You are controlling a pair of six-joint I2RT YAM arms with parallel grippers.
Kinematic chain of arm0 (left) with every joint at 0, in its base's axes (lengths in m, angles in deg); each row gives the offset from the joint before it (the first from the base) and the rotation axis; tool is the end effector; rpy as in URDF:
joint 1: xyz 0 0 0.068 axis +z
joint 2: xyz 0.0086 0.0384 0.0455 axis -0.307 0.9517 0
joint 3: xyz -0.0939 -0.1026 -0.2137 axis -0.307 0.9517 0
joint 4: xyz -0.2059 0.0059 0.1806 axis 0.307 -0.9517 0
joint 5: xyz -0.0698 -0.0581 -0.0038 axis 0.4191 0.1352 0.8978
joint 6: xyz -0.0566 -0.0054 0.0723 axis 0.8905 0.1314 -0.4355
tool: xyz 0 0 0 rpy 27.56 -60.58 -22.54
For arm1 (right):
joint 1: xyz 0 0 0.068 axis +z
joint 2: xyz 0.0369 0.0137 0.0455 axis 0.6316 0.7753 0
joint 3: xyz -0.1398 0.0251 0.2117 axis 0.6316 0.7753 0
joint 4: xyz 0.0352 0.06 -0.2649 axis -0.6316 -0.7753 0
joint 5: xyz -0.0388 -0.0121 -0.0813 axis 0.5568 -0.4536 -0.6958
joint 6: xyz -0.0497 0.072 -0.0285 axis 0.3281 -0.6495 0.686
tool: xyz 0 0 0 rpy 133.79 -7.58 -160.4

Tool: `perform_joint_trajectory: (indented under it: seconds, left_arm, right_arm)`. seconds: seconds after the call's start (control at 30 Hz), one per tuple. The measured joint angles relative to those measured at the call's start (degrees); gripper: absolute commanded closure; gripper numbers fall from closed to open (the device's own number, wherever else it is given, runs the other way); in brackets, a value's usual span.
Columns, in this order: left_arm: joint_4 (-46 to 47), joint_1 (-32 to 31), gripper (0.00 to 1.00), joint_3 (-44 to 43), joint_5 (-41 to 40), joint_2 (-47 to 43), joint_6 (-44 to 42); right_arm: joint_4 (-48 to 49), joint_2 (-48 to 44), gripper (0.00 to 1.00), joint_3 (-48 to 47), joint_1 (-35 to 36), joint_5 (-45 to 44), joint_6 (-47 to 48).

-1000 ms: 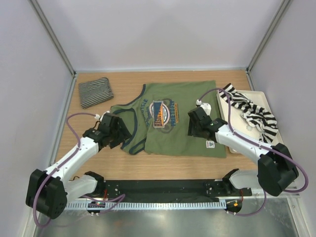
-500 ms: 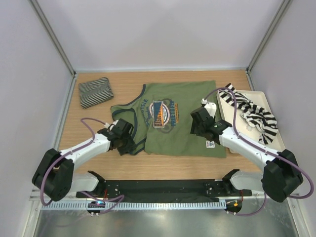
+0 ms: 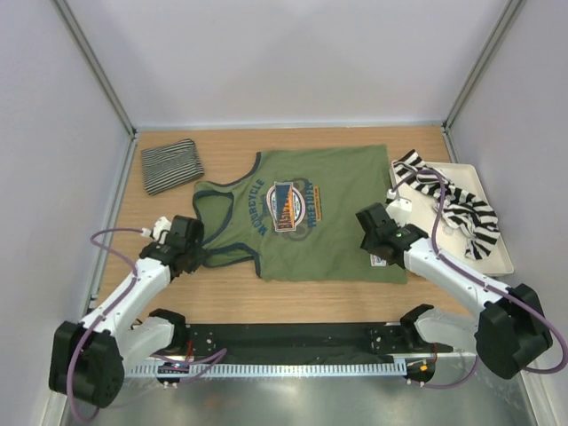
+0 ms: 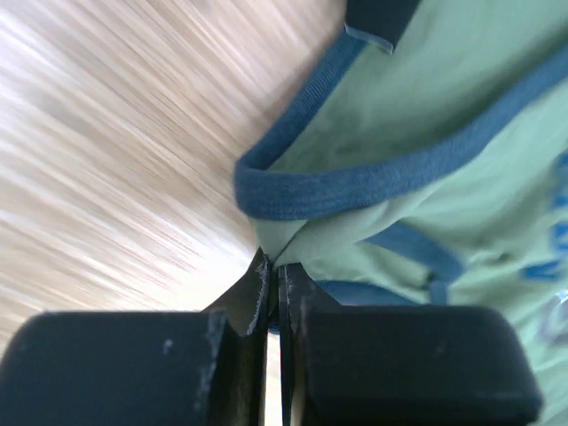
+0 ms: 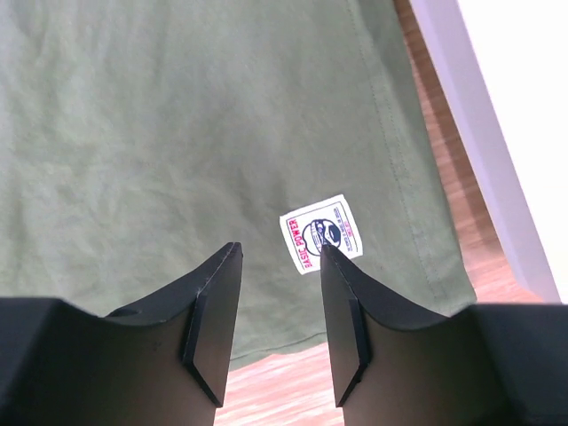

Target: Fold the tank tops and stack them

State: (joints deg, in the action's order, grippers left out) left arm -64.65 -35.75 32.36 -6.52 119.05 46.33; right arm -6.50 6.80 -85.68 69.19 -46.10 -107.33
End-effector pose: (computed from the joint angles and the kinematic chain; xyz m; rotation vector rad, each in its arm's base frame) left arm 0.2165 -0.0472 0.1213 -1.1211 2.3508 -0.1693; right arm 0.2355 0.0899 0.1480 0.4723 2.4099 -0.1259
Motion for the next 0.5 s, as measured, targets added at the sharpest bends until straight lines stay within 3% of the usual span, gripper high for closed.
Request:
perform_joint_trajectory:
  seconds: [0.17,0.5]
  left_arm:
    - [-1.38,7.04,0.99,0.09,-2.49,-4.31,-2.36]
    - [0.31,26.58,1.0,0.09,0.76,1.44,-9.64]
  right_arm:
    - [-1.27,-3.21,0.53,0.92,-0.48,-0.04,-2.82]
    - [-3.96,-4.74,0.53,2.84,-0.52,0.94,-6.88]
